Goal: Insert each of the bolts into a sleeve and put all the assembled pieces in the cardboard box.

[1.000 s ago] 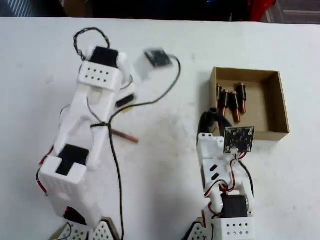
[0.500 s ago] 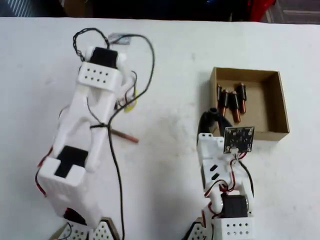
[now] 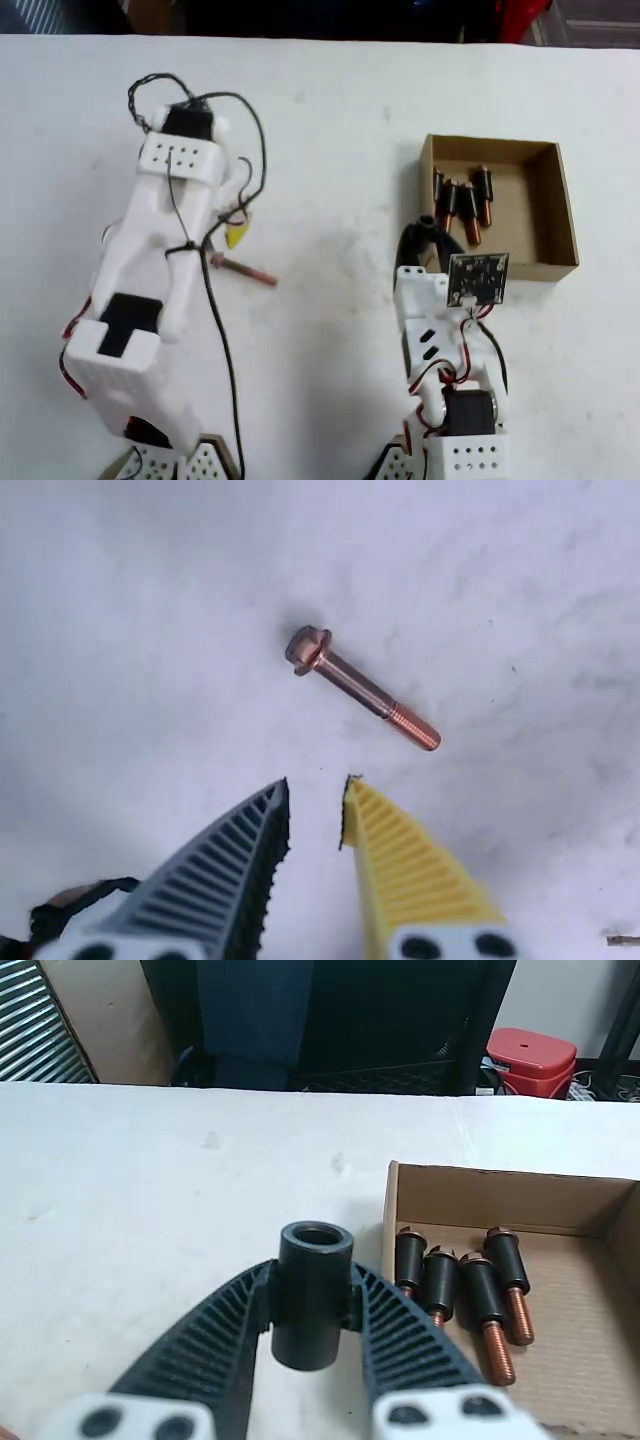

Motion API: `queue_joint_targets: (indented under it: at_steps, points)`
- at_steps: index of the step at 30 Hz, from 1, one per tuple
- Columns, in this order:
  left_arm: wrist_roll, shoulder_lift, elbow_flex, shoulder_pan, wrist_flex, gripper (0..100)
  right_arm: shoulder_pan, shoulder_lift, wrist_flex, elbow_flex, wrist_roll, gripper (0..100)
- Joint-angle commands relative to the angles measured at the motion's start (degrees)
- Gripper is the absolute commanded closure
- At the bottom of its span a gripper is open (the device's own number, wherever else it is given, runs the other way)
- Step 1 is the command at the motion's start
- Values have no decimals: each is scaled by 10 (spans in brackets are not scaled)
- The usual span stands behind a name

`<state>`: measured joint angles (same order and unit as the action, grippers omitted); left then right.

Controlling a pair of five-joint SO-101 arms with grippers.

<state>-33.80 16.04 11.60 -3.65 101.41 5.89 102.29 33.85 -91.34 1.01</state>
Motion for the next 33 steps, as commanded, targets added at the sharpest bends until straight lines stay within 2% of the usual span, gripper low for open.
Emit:
queue_joint_targets:
  at_steps: [1, 6, 20, 33]
  points:
    - [-67, -33, -32, 6, -40, 884, -7, 7, -10, 4, -3, 981]
    - [-160, -33, -75, 11, -99, 880, -7, 7, -13, -2, -3, 981]
    - [-273, -33, -206, 7, -267, 881, -7, 7, -13, -2, -3, 981]
    - [-277, -33, -281, 7, -366, 884, -7, 7, -13, -2, -3, 981]
